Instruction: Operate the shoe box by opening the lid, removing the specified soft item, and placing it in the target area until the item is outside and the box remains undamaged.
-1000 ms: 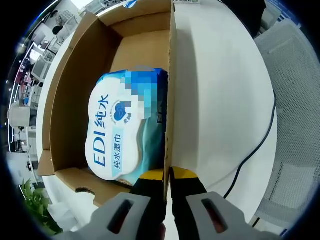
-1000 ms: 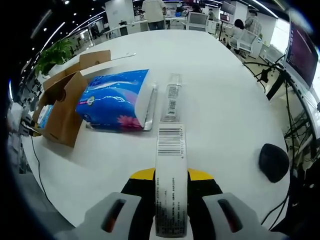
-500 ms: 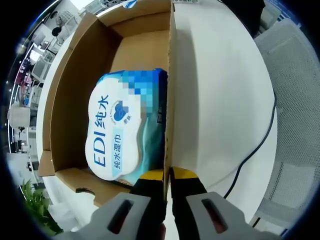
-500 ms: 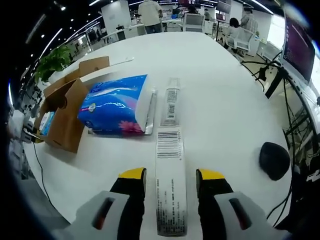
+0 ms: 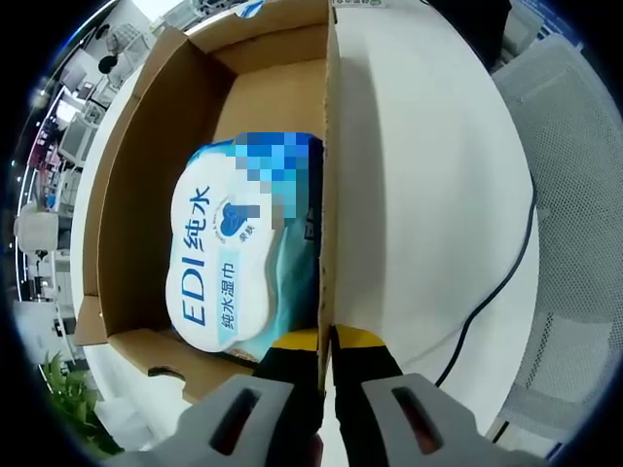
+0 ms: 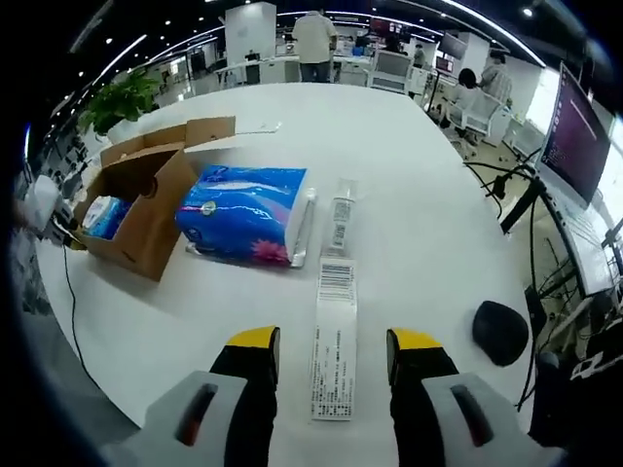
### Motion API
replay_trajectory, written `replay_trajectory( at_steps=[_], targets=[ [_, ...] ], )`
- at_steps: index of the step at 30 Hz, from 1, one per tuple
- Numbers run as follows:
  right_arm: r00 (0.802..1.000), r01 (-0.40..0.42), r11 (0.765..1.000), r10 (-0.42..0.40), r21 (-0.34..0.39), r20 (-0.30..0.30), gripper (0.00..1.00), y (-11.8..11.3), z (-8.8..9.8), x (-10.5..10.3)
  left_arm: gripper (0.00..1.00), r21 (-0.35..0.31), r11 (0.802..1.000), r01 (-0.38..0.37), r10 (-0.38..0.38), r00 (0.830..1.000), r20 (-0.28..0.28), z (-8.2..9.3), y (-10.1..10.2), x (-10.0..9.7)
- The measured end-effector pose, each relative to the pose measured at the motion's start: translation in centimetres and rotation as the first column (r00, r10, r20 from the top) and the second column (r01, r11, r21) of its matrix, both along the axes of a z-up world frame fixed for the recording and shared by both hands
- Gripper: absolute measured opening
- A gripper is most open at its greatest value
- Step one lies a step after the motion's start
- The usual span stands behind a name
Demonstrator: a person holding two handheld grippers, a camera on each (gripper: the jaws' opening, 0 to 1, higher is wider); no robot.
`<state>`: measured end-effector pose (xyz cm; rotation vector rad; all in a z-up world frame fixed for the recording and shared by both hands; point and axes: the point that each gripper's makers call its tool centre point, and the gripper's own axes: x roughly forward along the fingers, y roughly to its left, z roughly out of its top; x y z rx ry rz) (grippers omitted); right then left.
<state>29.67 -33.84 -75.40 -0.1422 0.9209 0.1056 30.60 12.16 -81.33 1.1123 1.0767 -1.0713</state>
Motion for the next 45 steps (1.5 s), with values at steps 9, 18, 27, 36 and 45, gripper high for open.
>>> replay_trajectory(
  at_steps=[9, 18, 27, 36, 45],
  targets=[
    [0.992, -0.123, 0.985, 0.127, -0.123, 0.027, 0.42, 0.8, 2.9, -1.0, 0.02, -0.003, 1.000, 0.003, -0.003, 1.000, 0.005, 0.1, -0.1, 0.1],
    [0.984, -0.152, 0.982, 0.161, -0.115, 0.072, 0.42, 2.9, 5.6, -1.6, 0.02, -0.004, 1.000, -0.004, 0.004, 1.000, 0.006, 0.2, -0.1, 0.1],
    [0.913, -0.372, 0.900, 0.399, -0.226, 0.088, 0.41, 7.5, 8.8, -1.2, 0.02, -0.007, 1.000, 0.001, -0.001, 1.000, 0.011, 0.2, -0.2, 0.0],
    [0.837, -0.490, 0.831, 0.533, -0.263, 0.124, 0.41, 11.6, 11.7, -0.3, 0.02, -0.005, 1.000, -0.003, 0.003, 1.000, 0.012, 0.2, -0.2, 0.0],
    [0.714, -0.659, 0.681, 0.700, -0.320, 0.020, 0.43, 14.5, 10.2, -1.1, 0.02, -0.004, 1.000, -0.002, 0.002, 1.000, 0.012, 0.2, -0.2, -0.1]
  ],
)
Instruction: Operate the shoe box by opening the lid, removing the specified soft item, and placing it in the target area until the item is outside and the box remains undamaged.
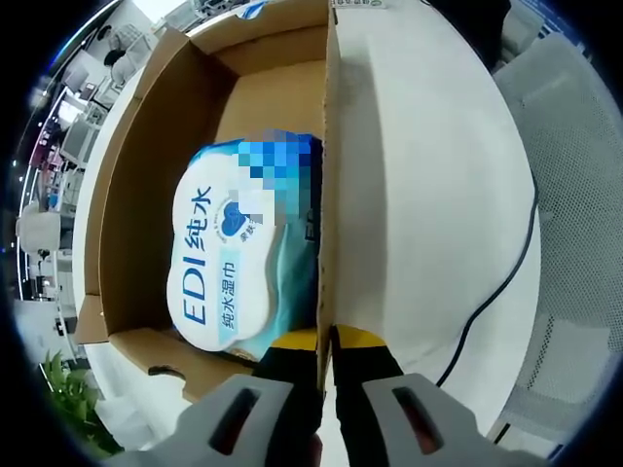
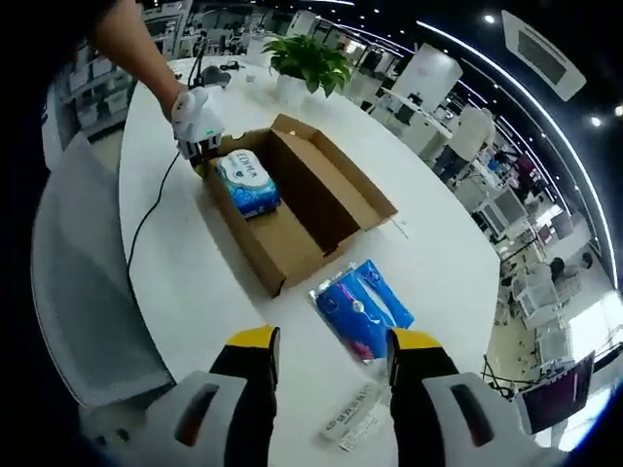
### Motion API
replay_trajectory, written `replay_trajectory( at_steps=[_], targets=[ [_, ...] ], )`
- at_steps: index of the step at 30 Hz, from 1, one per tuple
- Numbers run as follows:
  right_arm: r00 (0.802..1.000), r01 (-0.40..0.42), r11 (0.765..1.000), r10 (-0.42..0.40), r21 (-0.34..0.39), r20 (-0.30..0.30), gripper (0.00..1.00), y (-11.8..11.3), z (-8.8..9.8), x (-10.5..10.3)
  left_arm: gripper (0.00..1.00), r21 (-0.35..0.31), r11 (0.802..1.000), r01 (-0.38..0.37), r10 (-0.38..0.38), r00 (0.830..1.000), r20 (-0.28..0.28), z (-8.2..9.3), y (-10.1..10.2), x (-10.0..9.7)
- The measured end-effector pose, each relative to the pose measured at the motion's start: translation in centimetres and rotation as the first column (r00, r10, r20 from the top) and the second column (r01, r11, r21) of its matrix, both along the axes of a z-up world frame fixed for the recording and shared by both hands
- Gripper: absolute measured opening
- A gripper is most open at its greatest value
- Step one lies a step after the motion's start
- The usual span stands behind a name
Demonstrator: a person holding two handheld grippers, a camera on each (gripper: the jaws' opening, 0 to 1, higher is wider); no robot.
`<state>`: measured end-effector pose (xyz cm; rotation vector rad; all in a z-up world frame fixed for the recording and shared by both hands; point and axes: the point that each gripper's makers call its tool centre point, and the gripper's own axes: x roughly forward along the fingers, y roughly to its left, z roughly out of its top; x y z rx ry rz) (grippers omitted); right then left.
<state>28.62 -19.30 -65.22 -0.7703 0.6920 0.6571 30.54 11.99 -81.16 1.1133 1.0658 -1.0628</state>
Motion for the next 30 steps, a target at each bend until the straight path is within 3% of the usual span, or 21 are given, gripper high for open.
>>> replay_trajectory(
  at_steps=[5, 9, 12, 13, 19, 22, 26, 28, 29, 30],
  targets=[
    [1.000, -0.019, 0.998, 0.021, 0.063, -0.020, 0.45, 2.4, 0.5, -0.1, 0.02, -0.002, 1.000, 0.000, 0.000, 1.000, 0.004, 0.0, 0.0, 0.0],
    [0.999, -0.048, 0.996, 0.049, 0.069, -0.018, 0.45, 3.8, 1.2, 0.2, 0.02, -0.002, 1.000, -0.002, 0.002, 1.000, 0.004, 0.1, 0.0, 0.0],
    [0.996, -0.093, 0.995, 0.094, 0.035, -0.012, 0.45, 4.5, 1.6, 0.3, 0.02, -0.002, 1.000, -0.002, 0.002, 1.000, 0.004, 0.1, 0.0, -0.1],
    [0.990, -0.138, 0.990, 0.138, -0.008, -0.022, 0.44, 4.9, 1.7, 0.1, 0.02, -0.001, 1.000, -0.001, 0.001, 1.000, 0.003, 0.1, 0.0, -0.1],
    [0.985, -0.170, 0.985, 0.171, 0.037, -0.026, 0.45, 6.5, 2.3, 0.0, 0.02, -0.001, 1.000, -0.003, 0.003, 1.000, 0.005, 0.1, 0.0, -0.1],
    [0.977, -0.212, 0.977, 0.212, -0.001, -0.037, 0.45, 6.8, 2.4, -0.1, 0.02, -0.001, 1.000, -0.003, 0.003, 1.000, 0.003, 0.1, 0.0, -0.1],
    [0.946, -0.320, 0.937, 0.309, -0.142, -0.097, 0.43, 6.7, 1.5, -0.4, 0.02, -0.001, 1.000, -0.002, 0.002, 1.000, 0.004, 0.1, 0.0, -0.1],
    [0.950, -0.310, 0.944, 0.301, -0.117, -0.085, 0.42, 7.3, 1.6, -0.2, 0.02, 0.000, 1.000, -0.003, 0.003, 1.000, 0.005, 0.1, 0.0, -0.1],
    [0.953, -0.294, 0.955, 0.289, -0.045, -0.085, 0.42, 8.2, 1.6, -0.3, 0.02, 0.000, 1.000, -0.005, 0.005, 1.000, 0.004, 0.1, 0.0, -0.1],
    [0.953, -0.290, 0.957, 0.286, -0.025, -0.095, 0.42, 8.5, 1.6, -0.4, 0.02, 0.000, 1.000, -0.006, 0.006, 1.000, 0.004, 0.1, 0.0, 0.0]
  ],
)
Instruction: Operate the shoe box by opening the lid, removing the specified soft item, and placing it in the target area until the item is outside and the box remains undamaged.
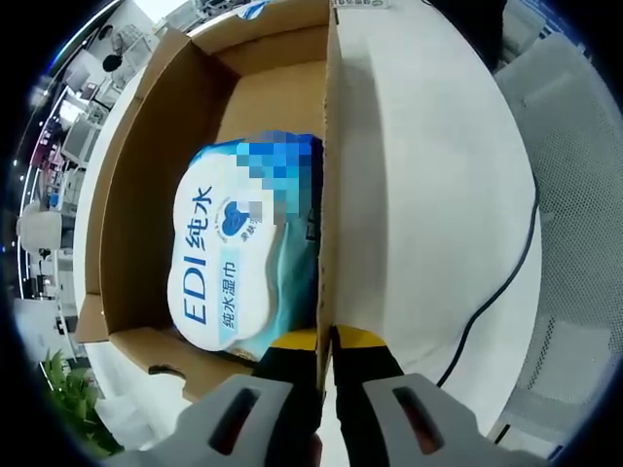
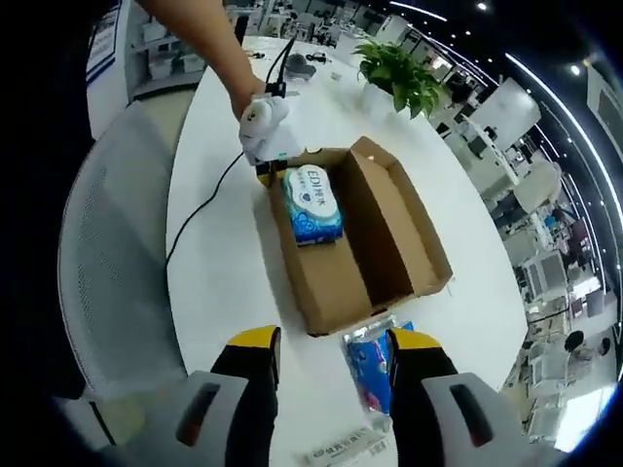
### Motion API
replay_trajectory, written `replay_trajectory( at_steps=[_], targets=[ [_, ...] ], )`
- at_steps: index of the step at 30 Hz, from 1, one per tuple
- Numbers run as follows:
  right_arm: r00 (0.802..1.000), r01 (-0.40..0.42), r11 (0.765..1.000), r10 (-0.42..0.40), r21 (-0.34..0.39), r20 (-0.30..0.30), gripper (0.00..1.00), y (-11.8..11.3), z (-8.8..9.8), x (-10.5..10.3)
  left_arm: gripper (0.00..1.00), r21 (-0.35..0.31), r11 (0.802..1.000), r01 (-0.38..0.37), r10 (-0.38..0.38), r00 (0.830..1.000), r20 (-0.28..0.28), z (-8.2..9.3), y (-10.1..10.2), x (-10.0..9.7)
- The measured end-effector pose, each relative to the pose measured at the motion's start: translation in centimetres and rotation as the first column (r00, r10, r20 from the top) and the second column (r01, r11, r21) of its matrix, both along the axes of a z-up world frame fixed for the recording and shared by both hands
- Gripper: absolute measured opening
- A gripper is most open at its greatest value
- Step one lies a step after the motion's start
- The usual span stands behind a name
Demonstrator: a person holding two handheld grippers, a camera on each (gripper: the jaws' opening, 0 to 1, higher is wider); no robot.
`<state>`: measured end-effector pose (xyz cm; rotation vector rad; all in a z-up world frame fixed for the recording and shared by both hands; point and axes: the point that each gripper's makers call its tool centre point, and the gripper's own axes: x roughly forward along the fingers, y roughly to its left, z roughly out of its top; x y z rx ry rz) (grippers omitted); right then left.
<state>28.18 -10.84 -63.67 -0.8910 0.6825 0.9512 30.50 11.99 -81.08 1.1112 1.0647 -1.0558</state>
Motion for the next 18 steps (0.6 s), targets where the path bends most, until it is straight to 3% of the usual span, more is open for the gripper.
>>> replay_trajectory(
  at_steps=[4, 7, 9, 12, 15, 16, 18],
  targets=[
    [0.998, -0.056, 0.998, 0.056, -0.027, 0.005, 0.43, 0.8, 0.0, 0.2, 0.02, -0.003, 1.000, 0.000, 0.000, 1.000, 0.004, 0.0, 0.0, 0.0],
    [0.985, -0.171, 0.978, 0.171, -0.115, -0.012, 0.43, 1.4, -0.1, 0.2, 0.02, -0.002, 1.000, 0.000, 0.000, 1.000, 0.002, 0.0, 0.0, 0.0],
    [0.980, -0.195, 0.972, 0.197, -0.130, 0.002, 0.43, 1.7, 0.2, 0.7, 0.02, -0.003, 1.000, 0.000, 0.000, 1.000, 0.001, 0.0, 0.0, 0.0],
    [0.990, -0.138, 0.990, 0.138, 0.015, -0.019, 0.43, 3.5, 1.4, 1.4, 0.02, -0.003, 1.000, -0.001, 0.001, 1.000, 0.003, 0.0, 0.0, 0.0],
    [0.991, -0.131, 0.990, 0.131, 0.045, -0.011, 0.43, 4.1, 1.8, 2.0, 0.02, -0.004, 1.000, -0.001, 0.001, 1.000, 0.005, 0.0, 0.0, 0.0],
    [0.991, -0.128, 0.990, 0.130, 0.059, -0.035, 0.43, 4.5, 1.5, 2.0, 0.02, -0.004, 1.000, -0.001, 0.001, 1.000, 0.005, 0.0, 0.0, 0.0],
    [0.977, -0.124, 0.986, 0.141, 0.114, -0.158, 0.43, 5.2, 0.2, 0.7, 0.02, -0.003, 1.000, -0.001, 0.001, 1.000, 0.003, 0.0, 0.0, -0.1]
  ],
)
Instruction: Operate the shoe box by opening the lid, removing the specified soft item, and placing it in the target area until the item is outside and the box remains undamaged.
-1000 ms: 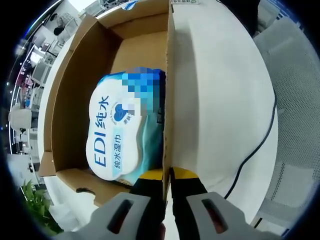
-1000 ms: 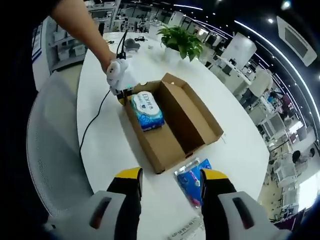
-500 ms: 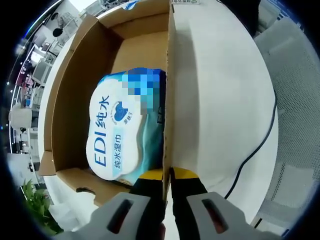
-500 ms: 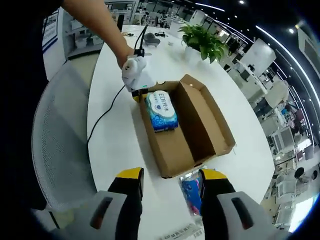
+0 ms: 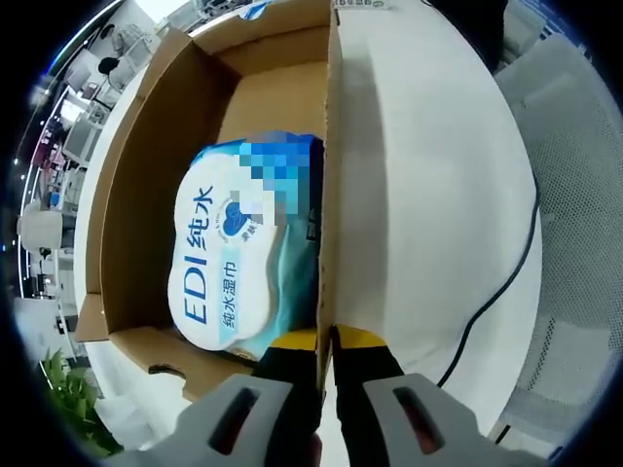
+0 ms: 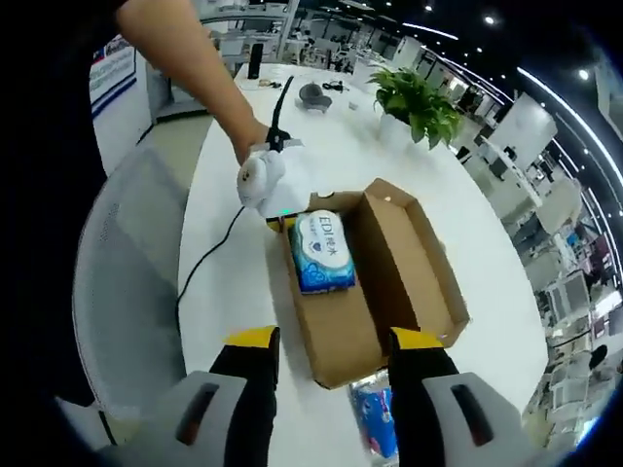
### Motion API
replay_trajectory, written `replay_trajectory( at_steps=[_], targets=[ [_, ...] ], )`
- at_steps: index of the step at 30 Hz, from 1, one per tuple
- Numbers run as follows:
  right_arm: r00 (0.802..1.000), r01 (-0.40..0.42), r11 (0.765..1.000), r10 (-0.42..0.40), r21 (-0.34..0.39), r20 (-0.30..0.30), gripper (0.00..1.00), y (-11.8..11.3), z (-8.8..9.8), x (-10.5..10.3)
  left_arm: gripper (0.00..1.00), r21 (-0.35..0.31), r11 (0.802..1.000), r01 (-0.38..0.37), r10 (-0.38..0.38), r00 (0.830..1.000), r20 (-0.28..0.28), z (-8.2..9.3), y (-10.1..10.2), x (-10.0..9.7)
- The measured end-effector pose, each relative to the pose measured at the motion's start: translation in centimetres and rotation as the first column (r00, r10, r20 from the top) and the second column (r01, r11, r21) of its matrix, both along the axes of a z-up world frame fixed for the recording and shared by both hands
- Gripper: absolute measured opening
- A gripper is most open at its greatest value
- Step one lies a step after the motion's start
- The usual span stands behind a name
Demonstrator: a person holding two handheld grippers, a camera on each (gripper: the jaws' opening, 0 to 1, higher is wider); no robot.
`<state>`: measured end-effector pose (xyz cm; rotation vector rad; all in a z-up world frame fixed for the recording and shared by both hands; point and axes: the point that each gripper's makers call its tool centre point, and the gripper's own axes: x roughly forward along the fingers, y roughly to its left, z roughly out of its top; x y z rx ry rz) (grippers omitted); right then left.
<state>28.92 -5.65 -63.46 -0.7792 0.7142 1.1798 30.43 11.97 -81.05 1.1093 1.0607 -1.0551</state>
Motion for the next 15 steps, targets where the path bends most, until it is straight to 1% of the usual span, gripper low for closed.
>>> replay_trajectory(
  at_steps=[1, 2, 3, 4, 7, 9, 11, 13, 14, 15],
  targets=[
    [0.999, 0.001, 1.000, 0.000, 0.008, -0.034, 0.44, 0.1, -0.4, -0.2, 0.02, 0.000, 1.000, 0.000, 0.000, 1.000, -0.002, 0.0, 0.0, 0.0],
    [0.999, 0.005, 1.000, -0.004, 0.012, -0.044, 0.44, 0.1, -0.6, -0.1, 0.02, 0.000, 1.000, 0.000, 0.000, 1.000, -0.003, 0.0, 0.0, 0.0],
    [1.000, 0.008, 1.000, -0.008, 0.003, -0.021, 0.44, 0.0, -0.8, 0.6, 0.02, 0.000, 1.000, 0.001, -0.001, 1.000, -0.004, 0.0, 0.0, 0.0],
    [1.000, 0.008, 1.000, -0.008, 0.000, -0.015, 0.44, 0.0, -0.8, 0.8, 0.02, -0.001, 1.000, 0.002, -0.002, 1.000, -0.002, 0.0, 0.0, 0.0],
    [0.999, 0.034, 0.999, -0.033, 0.032, -0.018, 0.47, 0.4, -1.0, 1.8, 0.02, 0.000, 1.000, 0.003, -0.003, 1.000, -0.003, 0.0, 0.0, 0.0],
    [0.999, 0.033, 0.999, -0.032, 0.026, -0.009, 0.49, 0.7, -1.1, 2.4, 0.02, 0.003, 1.000, 0.001, -0.001, 1.000, -0.006, 0.0, 0.0, 0.0],
    [1.000, 0.014, 1.000, -0.014, 0.022, -0.015, 0.49, 1.0, -1.2, 2.5, 0.02, 0.002, 1.000, 0.000, 0.000, 1.000, -0.005, 0.0, 0.0, 0.0],
    [0.995, -0.054, 0.998, 0.055, 0.012, -0.083, 0.49, 1.5, -1.5, 1.3, 0.02, 0.000, 1.000, 0.002, -0.002, 1.000, -0.003, 0.0, 0.0, 0.0],
    [0.994, -0.069, 0.998, 0.069, 0.001, -0.085, 0.48, 1.6, -1.6, 1.2, 0.02, -0.001, 1.000, 0.002, -0.002, 1.000, -0.004, 0.0, -0.1, 0.0],
    [0.995, -0.068, 0.998, 0.068, -0.002, -0.074, 0.48, 1.7, -1.5, 1.4, 0.02, -0.001, 1.000, 0.003, -0.003, 1.000, -0.004, 0.0, -0.1, 0.0]
  ],
)
